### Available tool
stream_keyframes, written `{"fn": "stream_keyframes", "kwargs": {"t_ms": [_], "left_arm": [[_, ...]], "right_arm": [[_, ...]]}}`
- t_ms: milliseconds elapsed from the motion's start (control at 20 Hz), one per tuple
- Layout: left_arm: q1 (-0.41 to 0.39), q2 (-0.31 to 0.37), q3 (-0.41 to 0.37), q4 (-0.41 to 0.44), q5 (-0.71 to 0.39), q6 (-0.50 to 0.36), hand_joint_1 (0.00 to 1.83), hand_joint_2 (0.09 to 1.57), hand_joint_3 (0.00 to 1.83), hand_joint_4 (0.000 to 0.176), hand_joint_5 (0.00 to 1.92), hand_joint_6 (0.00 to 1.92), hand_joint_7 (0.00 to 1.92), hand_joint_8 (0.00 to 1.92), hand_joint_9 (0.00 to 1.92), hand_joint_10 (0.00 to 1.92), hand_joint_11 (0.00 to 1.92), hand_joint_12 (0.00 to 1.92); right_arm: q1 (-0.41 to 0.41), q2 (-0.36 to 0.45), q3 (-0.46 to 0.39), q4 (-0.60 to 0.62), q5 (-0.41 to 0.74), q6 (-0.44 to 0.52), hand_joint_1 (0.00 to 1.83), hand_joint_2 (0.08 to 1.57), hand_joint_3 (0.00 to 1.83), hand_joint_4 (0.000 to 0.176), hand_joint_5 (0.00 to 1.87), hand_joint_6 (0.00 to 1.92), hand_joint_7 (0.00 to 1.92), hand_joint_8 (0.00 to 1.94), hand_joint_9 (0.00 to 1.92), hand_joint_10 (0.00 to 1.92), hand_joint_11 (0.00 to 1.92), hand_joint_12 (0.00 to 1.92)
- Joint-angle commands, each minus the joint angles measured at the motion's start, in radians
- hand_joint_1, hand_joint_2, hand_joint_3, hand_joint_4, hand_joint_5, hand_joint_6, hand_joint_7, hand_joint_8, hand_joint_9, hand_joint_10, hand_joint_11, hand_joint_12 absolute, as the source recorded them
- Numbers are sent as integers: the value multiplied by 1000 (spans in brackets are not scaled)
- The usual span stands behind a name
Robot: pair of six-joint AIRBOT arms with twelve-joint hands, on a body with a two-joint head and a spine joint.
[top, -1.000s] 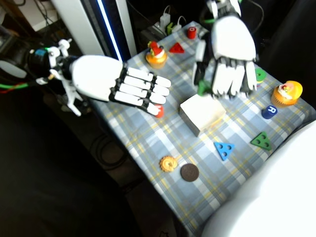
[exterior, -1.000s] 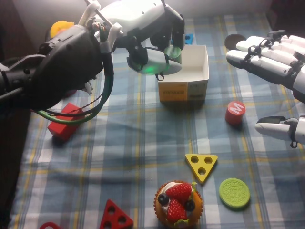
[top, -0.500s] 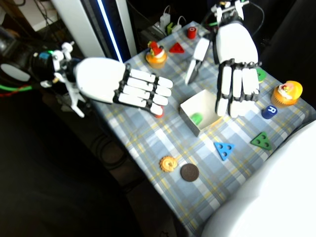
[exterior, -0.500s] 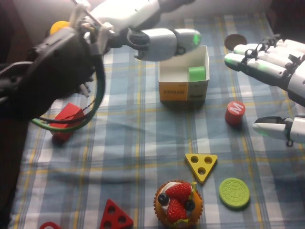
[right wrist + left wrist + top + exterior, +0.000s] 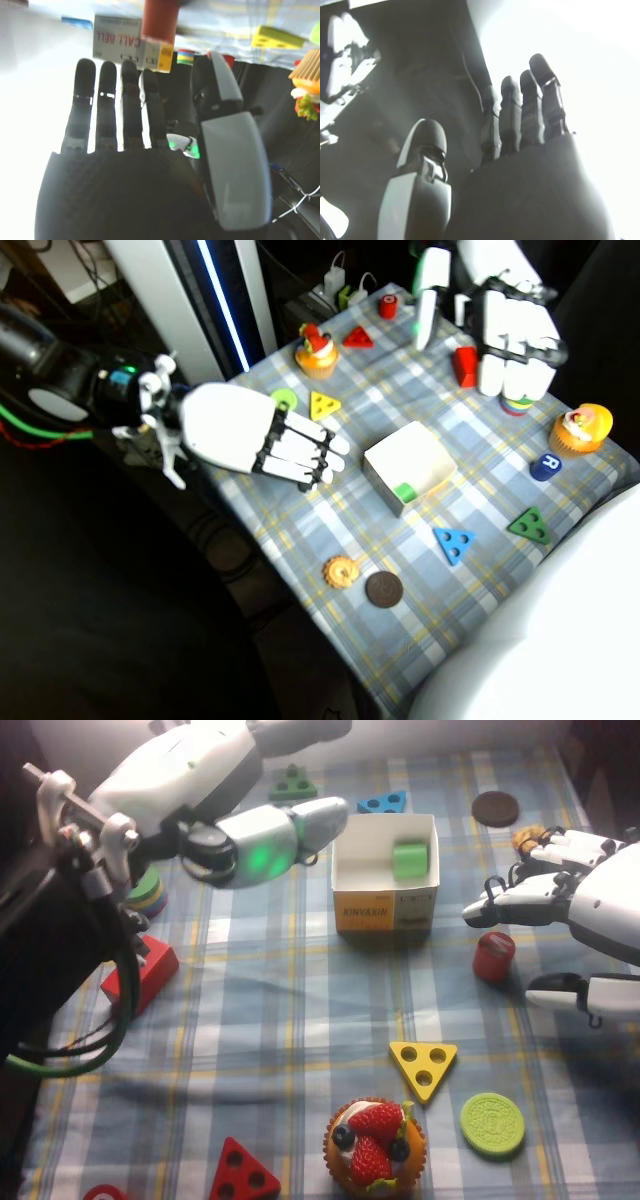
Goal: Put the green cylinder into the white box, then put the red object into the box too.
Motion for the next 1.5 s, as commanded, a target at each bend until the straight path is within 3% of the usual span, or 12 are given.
{"fn": "stream_keyframes", "kwargs": {"t_ms": [0,200,250,400,450,600,700,1050,1100,1200,1350,1450], "left_arm": [[-1,13,-6,25,-164,-4,455,1338,2,10,388,41,324,6,118,299,0,958],[41,42,-48,34,-224,-4,421,1356,3,19,376,25,324,2,93,329,0,989],[45,43,-51,34,-229,-4,455,1357,2,5,376,24,336,6,99,332,0,980],[51,46,-54,34,-236,-5,527,1359,0,2,372,17,367,10,115,371,0,1066],[54,47,-55,30,-237,-5,469,1356,0,19,365,10,357,1,97,413,0,1123],[60,47,-53,13,-236,-5,500,1343,0,19,389,17,369,3,100,400,0,1073],[70,52,-55,6,-246,-5,484,1342,0,39,391,15,361,1,106,381,0,1029],[165,75,-89,-58,-303,-5,420,1328,0,35,409,3,387,2,192,234,0,1081],[182,77,-95,-69,-314,-5,438,1322,0,23,422,6,415,9,227,250,0,1204],[199,77,-100,-85,-327,-6,466,1318,0,38,398,0,388,0,214,244,0,1226],[217,74,-100,-115,-331,-6,514,1325,1,47,384,3,375,3,222,224,0,1052],[228,72,-100,-130,-334,-7,513,1326,0,29,393,7,374,2,224,198,0,977]], "right_arm": [[17,-7,6,2,102,4,924,1236,0,0,357,417,529,105,102,981,0,1551],[29,-32,25,9,82,0,888,1267,4,0,279,588,534,100,110,962,0,1448],[30,-37,28,11,79,-1,895,1273,3,0,280,601,550,109,114,973,0,1473],[34,-50,38,12,68,-2,1020,1252,1,0,303,801,577,286,154,1127,0,1623],[37,-61,47,19,62,-2,1112,1296,0,0,577,1514,718,1378,314,1255,0,1778],[41,-68,53,27,61,-2,1176,1225,0,0,703,1346,877,1272,481,1336,0,1800],[46,-66,51,27,72,-1,1164,1242,3,0,684,1355,822,1387,464,1523,55,1908],[120,30,-1,-80,248,93,1187,1267,0,0,683,1251,761,1608,526,1822,285,1921],[146,32,0,-93,258,95,1181,1264,0,0,673,1281,776,1564,530,1771,343,1921],[186,16,20,-101,258,95,1162,1271,1,0,640,1359,779,1522,518,1663,307,1921],[270,-55,82,-114,210,95,1272,1268,11,0,637,1434,756,1458,563,1643,221,1921],[310,-106,125,-125,155,95,1321,1264,2,0,638,1446,774,1421,581,1619,221,1889]]}}
